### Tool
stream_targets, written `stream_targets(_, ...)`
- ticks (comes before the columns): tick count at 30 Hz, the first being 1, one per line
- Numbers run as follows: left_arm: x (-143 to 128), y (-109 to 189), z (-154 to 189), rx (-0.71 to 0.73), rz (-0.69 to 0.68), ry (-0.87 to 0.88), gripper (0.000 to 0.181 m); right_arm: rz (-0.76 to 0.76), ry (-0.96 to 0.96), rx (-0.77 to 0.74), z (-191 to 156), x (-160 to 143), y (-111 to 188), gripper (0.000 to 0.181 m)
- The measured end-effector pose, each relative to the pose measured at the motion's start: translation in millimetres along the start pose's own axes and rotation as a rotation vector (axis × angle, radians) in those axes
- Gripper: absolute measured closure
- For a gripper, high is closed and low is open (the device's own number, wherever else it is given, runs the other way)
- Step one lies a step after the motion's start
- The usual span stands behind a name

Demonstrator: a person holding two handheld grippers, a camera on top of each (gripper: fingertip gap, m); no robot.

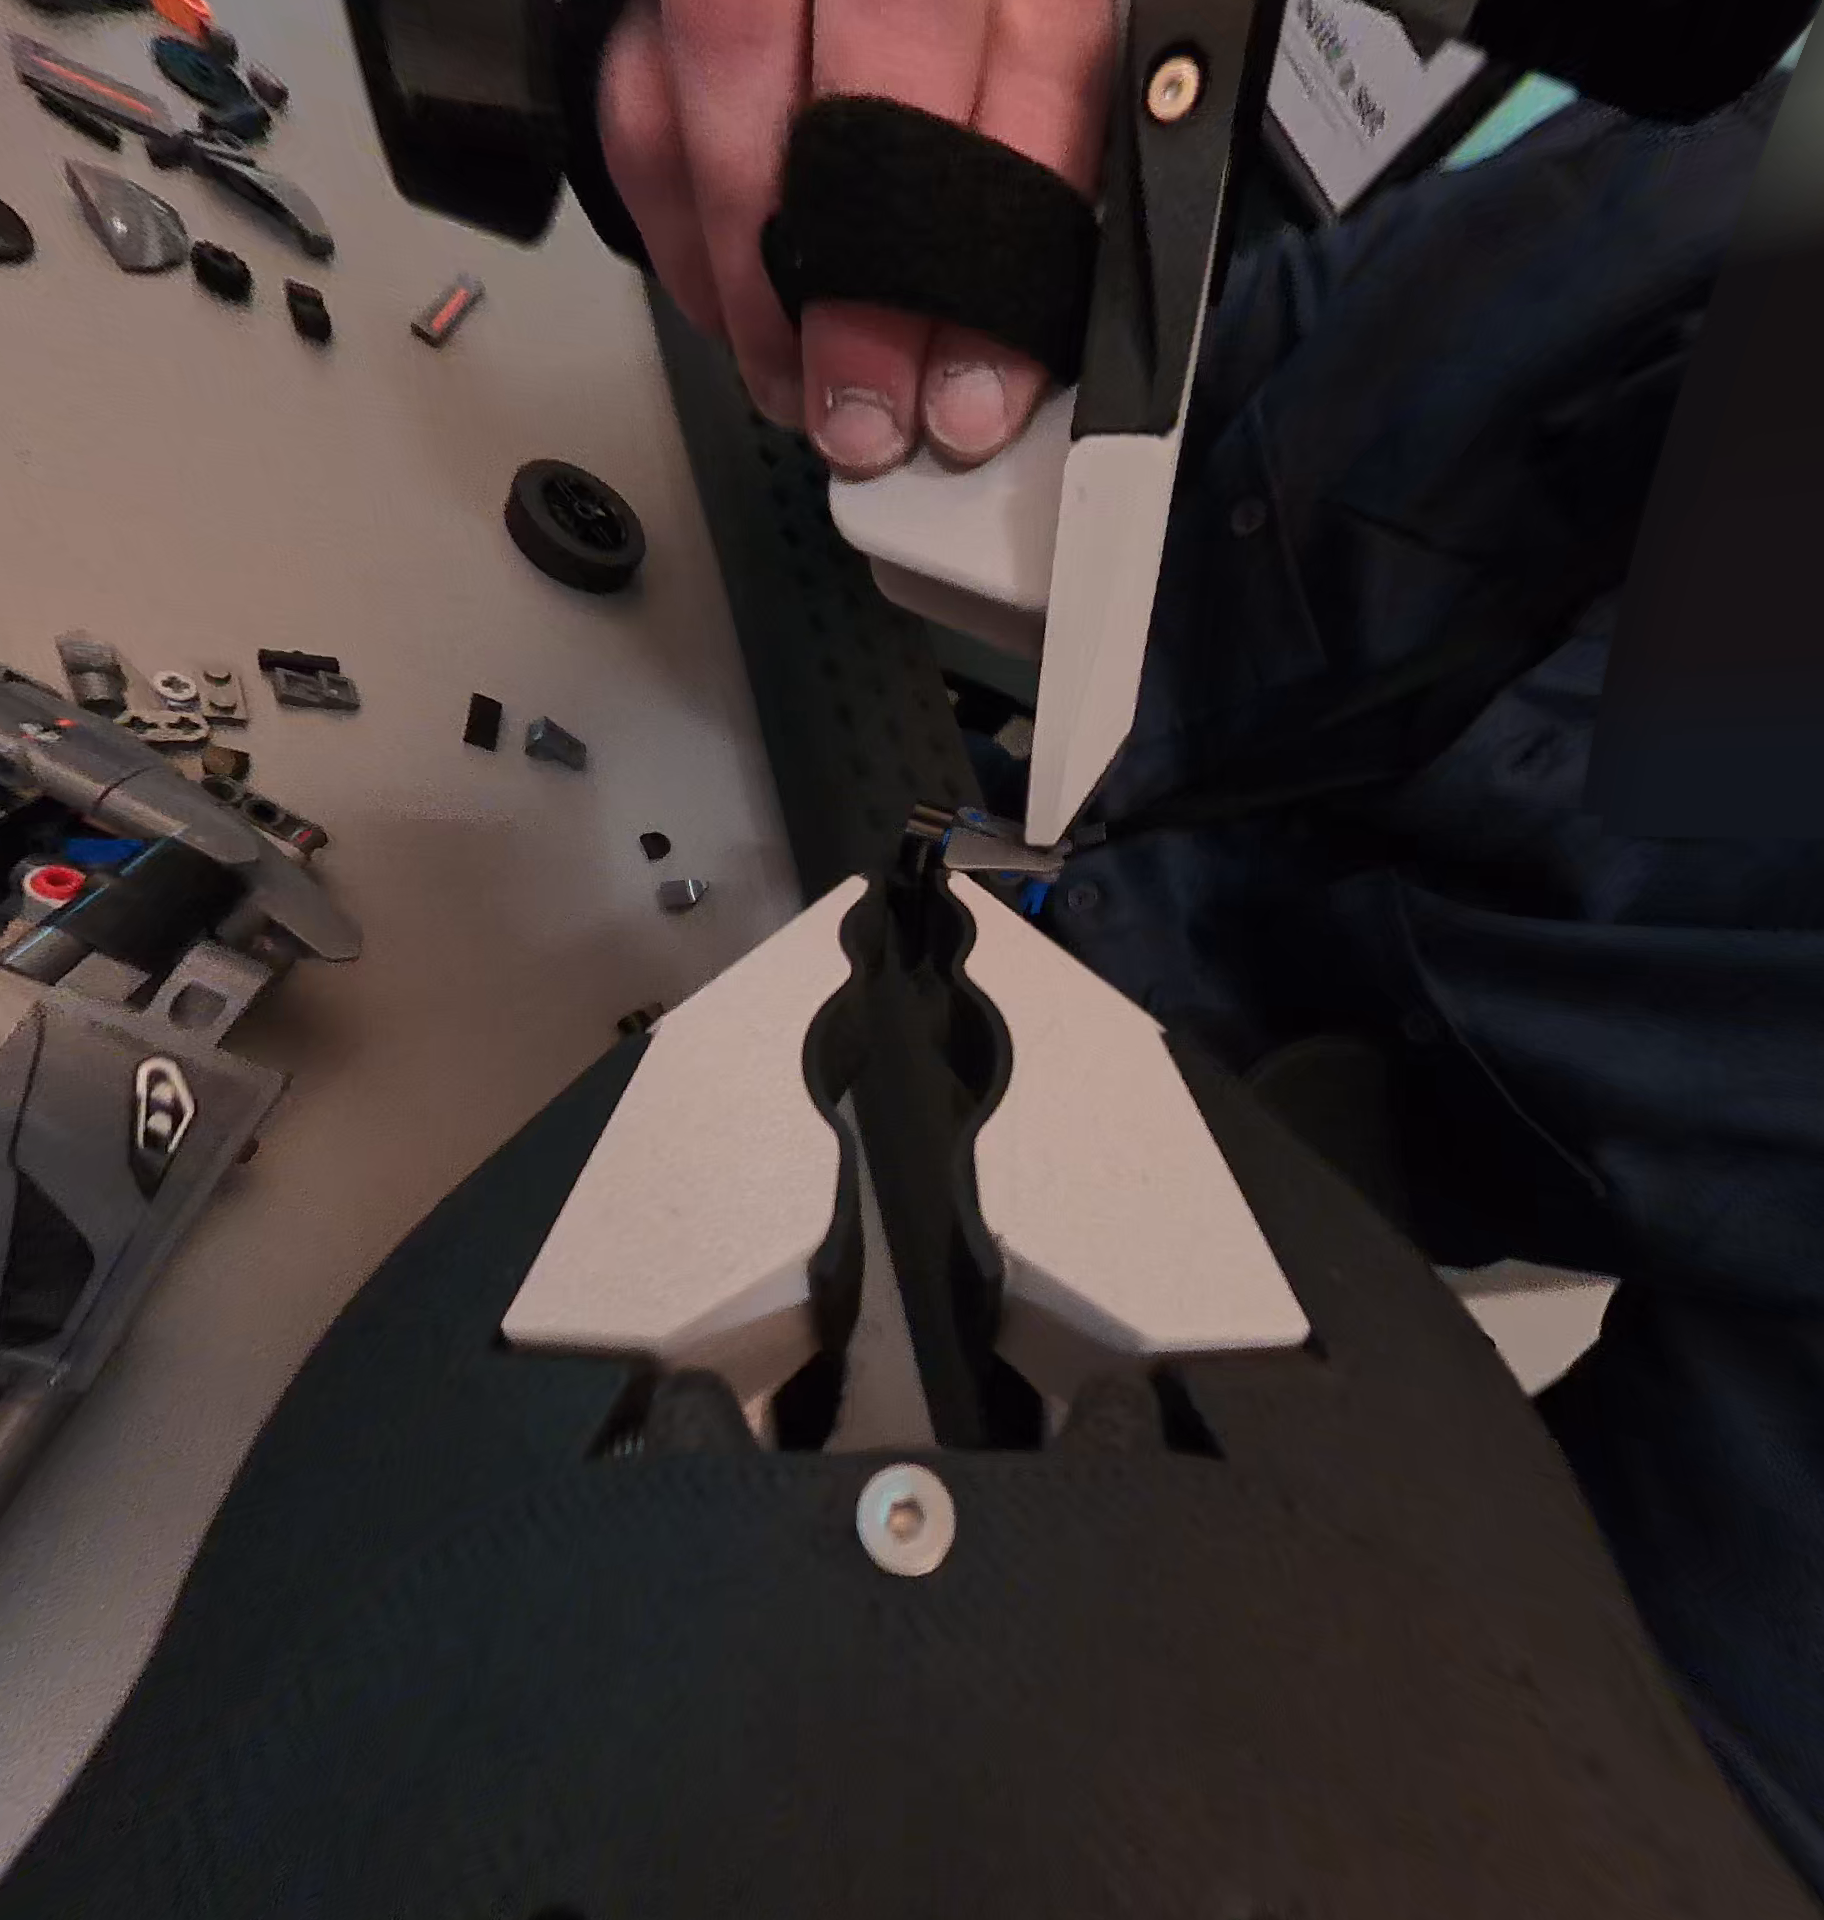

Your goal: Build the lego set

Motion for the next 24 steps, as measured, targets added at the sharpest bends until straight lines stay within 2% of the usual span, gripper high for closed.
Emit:
stream_targets(5, -12, -2, 2, -0.018, 0.016, 0.019, 0.177, 0.068, -0.072, 0.024, -7, -1, -3, 0.174)
stream_targets(7, -20, -3, 4, -0.048, -0.004, 0.029, 0.177, 0.052, -0.058, 0.039, -11, 0, -6, 0.162)
stream_targets(14, -40, -21, 10, -0.115, -0.184, 0.076, 0.177, -0.049, 0.062, 0.137, -30, 4, -30, 0.151)
stream_targets(20, -42, -21, 4, -0.116, -0.205, 0.121, 0.177, -0.105, 0.1, 0.19, -44, -4, -40, 0.165)
stream_targets(24, -31, -19, 2, -0.127, -0.126, 0.127, 0.173, -0.067, 0.036, 0.156, -35, -3, -35, 0.166)
Point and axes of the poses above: each gripper's, where its closed fingertips meet, y back along the fingers, x out of its top, z = x × y across the jaws, the point moved 1 cm from there along y, back along the fingers, and after that the axes turned 4 degrees about -x, right-handed, at the moved point
